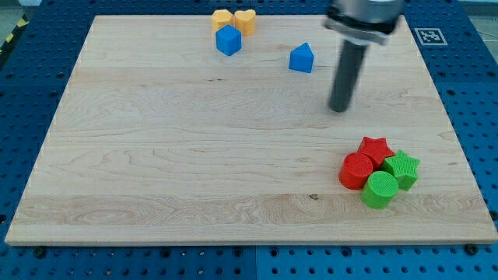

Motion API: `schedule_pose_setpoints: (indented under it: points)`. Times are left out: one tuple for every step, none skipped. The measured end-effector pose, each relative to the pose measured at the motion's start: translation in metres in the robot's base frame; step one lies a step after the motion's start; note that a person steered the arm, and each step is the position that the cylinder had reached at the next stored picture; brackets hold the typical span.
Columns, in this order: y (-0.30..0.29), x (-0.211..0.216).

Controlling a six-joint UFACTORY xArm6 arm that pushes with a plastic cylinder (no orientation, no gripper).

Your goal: Push the blue triangle below the yellow heart

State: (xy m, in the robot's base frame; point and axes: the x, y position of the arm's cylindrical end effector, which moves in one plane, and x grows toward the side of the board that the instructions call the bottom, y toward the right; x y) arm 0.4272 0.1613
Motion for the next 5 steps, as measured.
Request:
schedule_pose_setpoints:
  points:
    - [0.045, 0.002]
    - [0.043, -0.029]
    - [0.018, -0.05]
    - [0.018, -0.05]
    - [0.017, -0.051]
